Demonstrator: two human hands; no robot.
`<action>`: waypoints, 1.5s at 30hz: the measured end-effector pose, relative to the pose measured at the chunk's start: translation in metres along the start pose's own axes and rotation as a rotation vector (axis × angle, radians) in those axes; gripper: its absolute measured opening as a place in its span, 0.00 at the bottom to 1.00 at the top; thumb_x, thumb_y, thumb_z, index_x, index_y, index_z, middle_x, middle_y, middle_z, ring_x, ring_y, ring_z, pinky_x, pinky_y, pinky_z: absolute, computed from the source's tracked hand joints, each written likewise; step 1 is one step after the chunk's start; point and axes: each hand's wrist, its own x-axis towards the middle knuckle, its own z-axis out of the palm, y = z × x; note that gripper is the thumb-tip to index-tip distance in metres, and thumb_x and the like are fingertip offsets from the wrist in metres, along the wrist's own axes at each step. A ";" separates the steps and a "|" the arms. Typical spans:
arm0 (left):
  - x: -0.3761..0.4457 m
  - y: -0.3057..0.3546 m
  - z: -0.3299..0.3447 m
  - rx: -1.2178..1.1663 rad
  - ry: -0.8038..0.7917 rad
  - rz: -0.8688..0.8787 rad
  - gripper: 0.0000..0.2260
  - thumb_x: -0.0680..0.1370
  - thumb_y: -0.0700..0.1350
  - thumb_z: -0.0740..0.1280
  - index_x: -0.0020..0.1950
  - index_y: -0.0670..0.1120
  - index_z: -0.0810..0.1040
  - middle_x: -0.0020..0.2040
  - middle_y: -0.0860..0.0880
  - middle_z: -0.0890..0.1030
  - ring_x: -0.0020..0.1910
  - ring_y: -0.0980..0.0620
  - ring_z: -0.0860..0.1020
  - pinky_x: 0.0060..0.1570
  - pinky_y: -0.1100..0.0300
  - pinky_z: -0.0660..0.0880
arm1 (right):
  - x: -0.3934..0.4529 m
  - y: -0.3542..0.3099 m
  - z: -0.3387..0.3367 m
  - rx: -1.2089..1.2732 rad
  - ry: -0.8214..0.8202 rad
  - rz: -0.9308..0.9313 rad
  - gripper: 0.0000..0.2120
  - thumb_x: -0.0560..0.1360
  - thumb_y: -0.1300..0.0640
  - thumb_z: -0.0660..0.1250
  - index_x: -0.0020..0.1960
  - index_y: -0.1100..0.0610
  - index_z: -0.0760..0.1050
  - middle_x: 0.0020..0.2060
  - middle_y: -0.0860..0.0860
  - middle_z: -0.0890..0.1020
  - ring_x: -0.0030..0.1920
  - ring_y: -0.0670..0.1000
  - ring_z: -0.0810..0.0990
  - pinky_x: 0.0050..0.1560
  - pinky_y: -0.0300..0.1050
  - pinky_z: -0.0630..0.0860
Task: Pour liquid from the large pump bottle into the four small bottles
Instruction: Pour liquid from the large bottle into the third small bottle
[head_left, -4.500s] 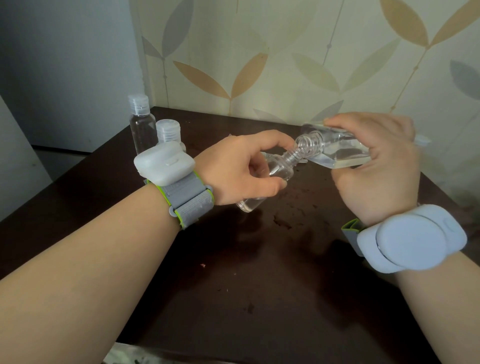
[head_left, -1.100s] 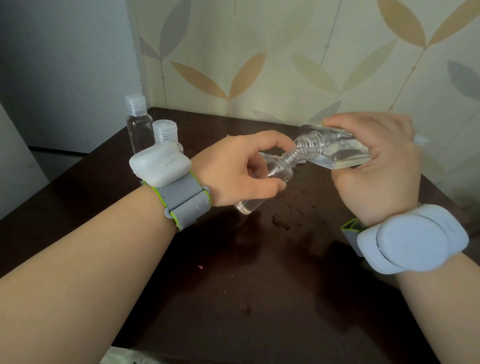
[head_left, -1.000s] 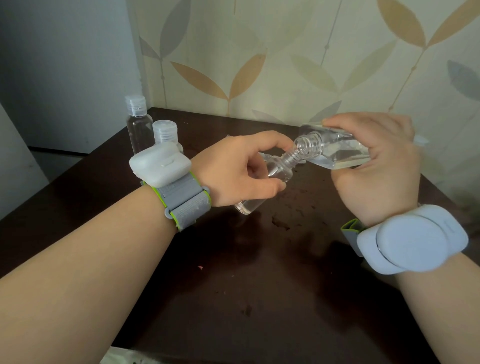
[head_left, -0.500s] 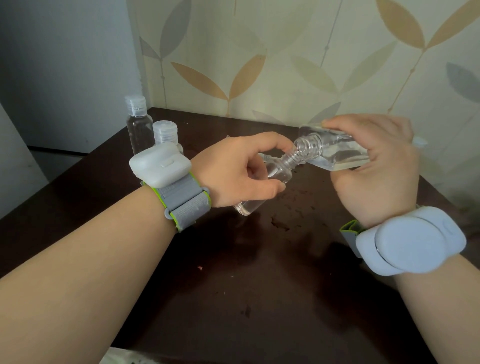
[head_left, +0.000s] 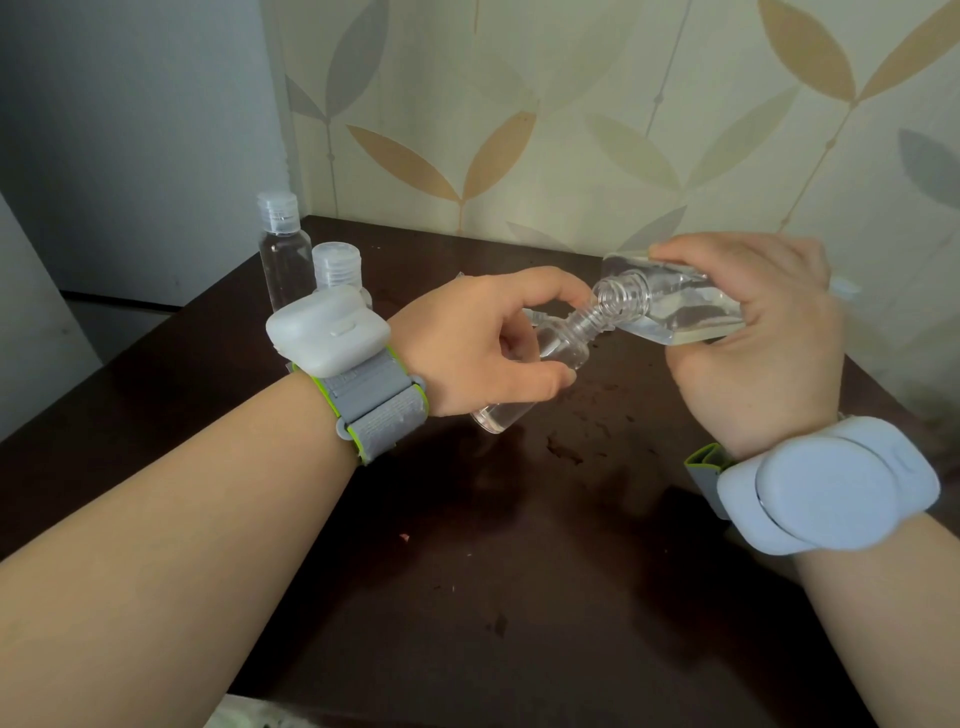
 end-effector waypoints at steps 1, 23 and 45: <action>0.000 0.000 0.000 0.004 0.002 0.000 0.14 0.64 0.53 0.65 0.45 0.67 0.67 0.30 0.52 0.77 0.26 0.58 0.68 0.35 0.66 0.68 | 0.000 0.001 0.000 0.002 -0.003 -0.001 0.18 0.63 0.70 0.64 0.49 0.57 0.80 0.43 0.49 0.78 0.51 0.60 0.71 0.54 0.69 0.67; 0.001 -0.003 0.001 -0.014 0.007 -0.002 0.14 0.64 0.53 0.66 0.45 0.67 0.67 0.31 0.51 0.78 0.27 0.57 0.67 0.36 0.64 0.69 | -0.001 0.003 0.001 0.002 -0.027 0.044 0.21 0.62 0.74 0.65 0.50 0.57 0.80 0.45 0.53 0.80 0.51 0.53 0.66 0.56 0.71 0.65; 0.000 -0.003 0.001 -0.018 0.006 -0.003 0.14 0.64 0.53 0.66 0.46 0.66 0.67 0.30 0.52 0.77 0.25 0.58 0.68 0.35 0.66 0.68 | 0.000 0.005 0.001 -0.018 -0.052 -0.001 0.21 0.61 0.74 0.65 0.49 0.57 0.80 0.44 0.54 0.81 0.51 0.64 0.72 0.55 0.71 0.65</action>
